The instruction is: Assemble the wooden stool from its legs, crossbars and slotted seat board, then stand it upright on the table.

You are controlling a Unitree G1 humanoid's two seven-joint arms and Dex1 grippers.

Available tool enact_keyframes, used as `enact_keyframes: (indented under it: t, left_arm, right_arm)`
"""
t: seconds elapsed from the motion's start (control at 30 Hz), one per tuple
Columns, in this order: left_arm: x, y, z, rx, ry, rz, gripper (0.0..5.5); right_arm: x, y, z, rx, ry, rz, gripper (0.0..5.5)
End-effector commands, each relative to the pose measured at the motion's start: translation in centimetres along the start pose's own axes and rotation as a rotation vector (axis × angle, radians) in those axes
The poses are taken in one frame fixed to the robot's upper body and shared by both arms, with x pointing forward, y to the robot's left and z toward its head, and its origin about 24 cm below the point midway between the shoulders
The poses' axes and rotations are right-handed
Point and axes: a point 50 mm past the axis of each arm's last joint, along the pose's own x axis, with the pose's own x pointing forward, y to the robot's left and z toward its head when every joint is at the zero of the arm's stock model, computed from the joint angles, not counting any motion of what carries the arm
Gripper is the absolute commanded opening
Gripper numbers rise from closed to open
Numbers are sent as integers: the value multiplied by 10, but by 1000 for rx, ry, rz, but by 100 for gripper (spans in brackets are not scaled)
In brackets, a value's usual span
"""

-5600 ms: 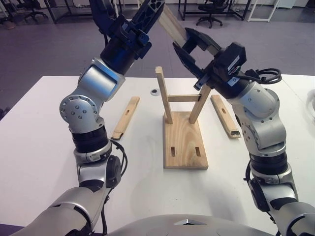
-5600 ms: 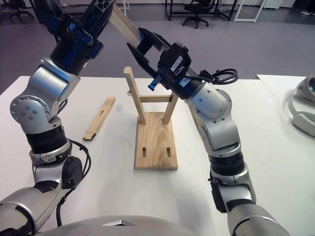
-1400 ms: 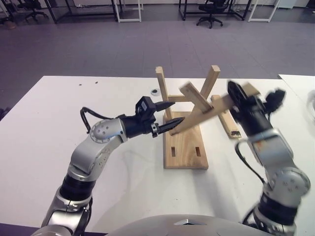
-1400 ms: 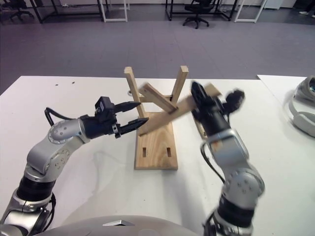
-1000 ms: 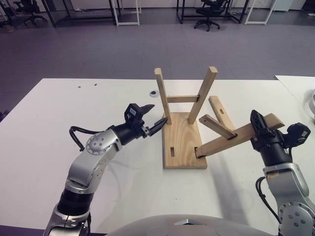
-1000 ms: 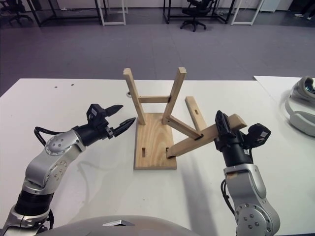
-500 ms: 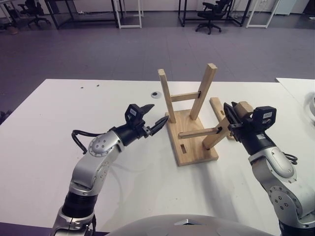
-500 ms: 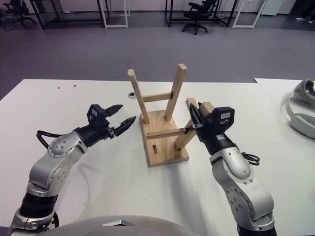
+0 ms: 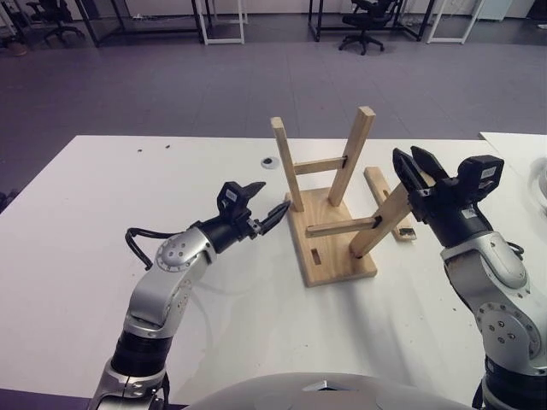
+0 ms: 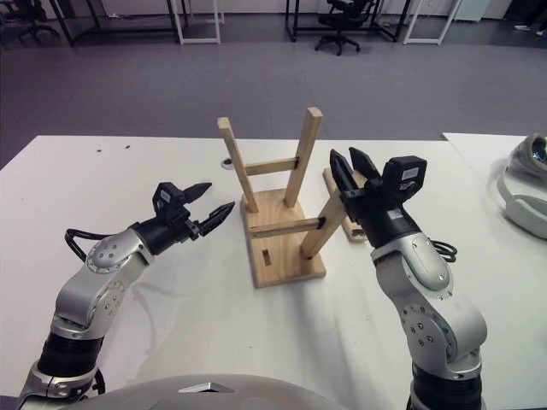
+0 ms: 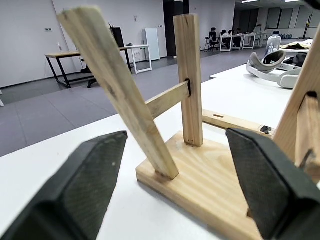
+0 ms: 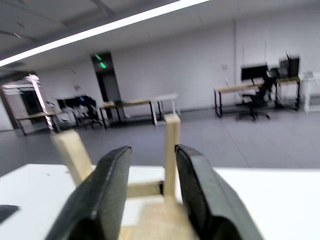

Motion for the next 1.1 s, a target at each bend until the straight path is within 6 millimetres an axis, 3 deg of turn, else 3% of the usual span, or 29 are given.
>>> enact_keyframes:
  t: [0.03, 0.1, 0.13, 0.17, 0.23, 0.3, 0.4, 0.57, 0.8, 0.97, 1.1]
  left_arm:
    - [0, 4, 1, 16, -2, 16, 363]
    - [0, 6, 1, 20, 1, 20, 363]
    - [1, 6, 1, 23, 1, 20, 363]
    - [2, 7, 1, 26, -1, 17, 363]
    - [6, 7, 2, 32, -7, 15, 363]
    - [9, 7, 2, 35, -8, 10, 363]
    - [14, 8, 0, 41, 1, -7, 363]
    - [18, 8, -2, 50, 12, -21, 363]
    - [19, 5, -6, 47, 28, -31, 363]
    - [19, 4, -4, 49, 25, -33, 363]
    - [23, 8, 19, 28, -59, -24, 363]
  right_arm:
    - [2, 1, 33, 28, -162, 60, 249]
    - [12, -25, 55, 10, -222, -1, 283]
    - [19, -46, 55, -23, -180, -77, 301]
    - [25, -72, 42, -61, -66, -174, 322]
    - [20, -119, -13, -55, 272, -286, 349]
    - [10, -138, -57, 9, 448, -296, 349]
    - [9, -145, -96, 83, 532, -269, 349]
    - [9, -135, -131, 62, 634, -200, 349]
    - [7, -124, -152, -22, 728, -167, 349]
    - [-5, -135, -160, -99, 825, -281, 256]
    - [-5, -142, -157, -102, 786, -330, 206]
